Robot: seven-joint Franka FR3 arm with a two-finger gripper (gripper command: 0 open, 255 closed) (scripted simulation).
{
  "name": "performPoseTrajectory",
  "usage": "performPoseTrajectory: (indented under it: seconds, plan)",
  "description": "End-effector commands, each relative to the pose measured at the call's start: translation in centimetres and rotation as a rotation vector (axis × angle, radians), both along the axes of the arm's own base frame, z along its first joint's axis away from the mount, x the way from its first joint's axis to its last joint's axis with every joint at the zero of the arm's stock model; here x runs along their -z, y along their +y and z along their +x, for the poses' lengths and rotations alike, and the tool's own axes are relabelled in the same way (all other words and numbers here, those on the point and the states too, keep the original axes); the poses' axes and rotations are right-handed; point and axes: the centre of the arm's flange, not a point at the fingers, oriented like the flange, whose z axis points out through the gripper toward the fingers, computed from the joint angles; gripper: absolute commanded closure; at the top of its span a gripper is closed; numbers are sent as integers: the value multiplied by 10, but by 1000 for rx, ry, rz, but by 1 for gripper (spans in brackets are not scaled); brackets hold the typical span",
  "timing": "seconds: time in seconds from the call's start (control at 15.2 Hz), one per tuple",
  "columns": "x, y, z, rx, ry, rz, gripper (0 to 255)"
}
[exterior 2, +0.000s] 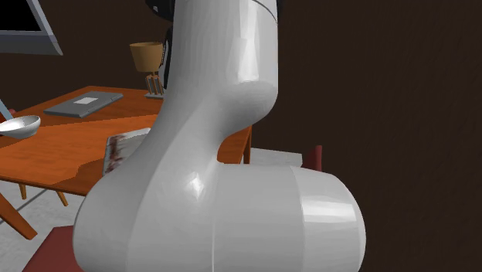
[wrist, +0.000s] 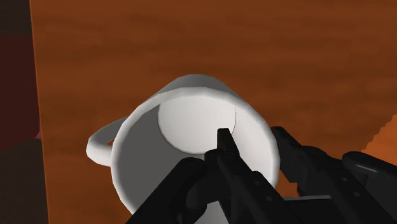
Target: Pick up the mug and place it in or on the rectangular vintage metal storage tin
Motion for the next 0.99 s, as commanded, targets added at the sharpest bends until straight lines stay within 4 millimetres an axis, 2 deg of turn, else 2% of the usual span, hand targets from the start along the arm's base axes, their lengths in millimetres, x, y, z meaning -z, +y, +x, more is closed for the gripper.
performPoseTrajectory:
  seconds: [0.0, 0.46, 0.92]
  plan:
    - [0, 0, 0, 0, 0, 0, 255]
    - [0, 0, 0, 0, 0, 0, 255]
    - [-37, 0, 0, 0, 0, 0, 255]
